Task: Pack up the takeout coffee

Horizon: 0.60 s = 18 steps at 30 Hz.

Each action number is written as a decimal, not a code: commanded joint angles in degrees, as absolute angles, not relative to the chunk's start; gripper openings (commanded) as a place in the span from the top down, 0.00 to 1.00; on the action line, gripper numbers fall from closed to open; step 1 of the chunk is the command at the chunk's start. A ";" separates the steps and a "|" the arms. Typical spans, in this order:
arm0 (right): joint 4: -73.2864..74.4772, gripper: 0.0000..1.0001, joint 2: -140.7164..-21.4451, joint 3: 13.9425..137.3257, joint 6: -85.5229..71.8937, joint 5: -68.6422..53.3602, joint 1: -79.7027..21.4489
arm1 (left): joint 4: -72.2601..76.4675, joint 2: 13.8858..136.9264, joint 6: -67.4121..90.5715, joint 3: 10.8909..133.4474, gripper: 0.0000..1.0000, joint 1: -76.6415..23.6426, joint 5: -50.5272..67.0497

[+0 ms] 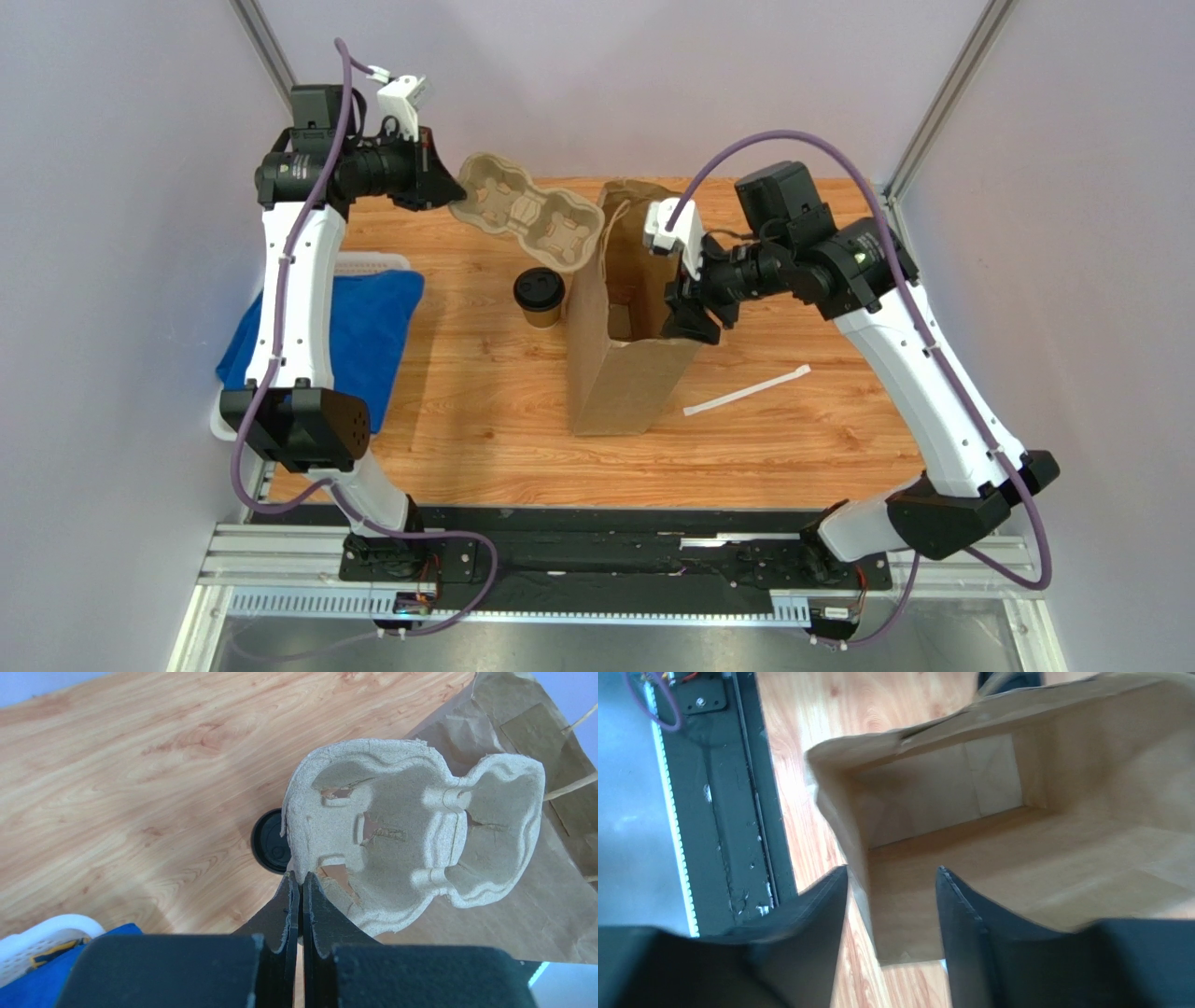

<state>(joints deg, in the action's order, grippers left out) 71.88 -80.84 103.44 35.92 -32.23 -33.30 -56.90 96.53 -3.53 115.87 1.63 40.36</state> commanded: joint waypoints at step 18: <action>51.60 0.31 -107.39 139.31 28.47 -31.64 -21.45 | -52.56 94.22 -0.26 117.95 1.00 15.46 41.57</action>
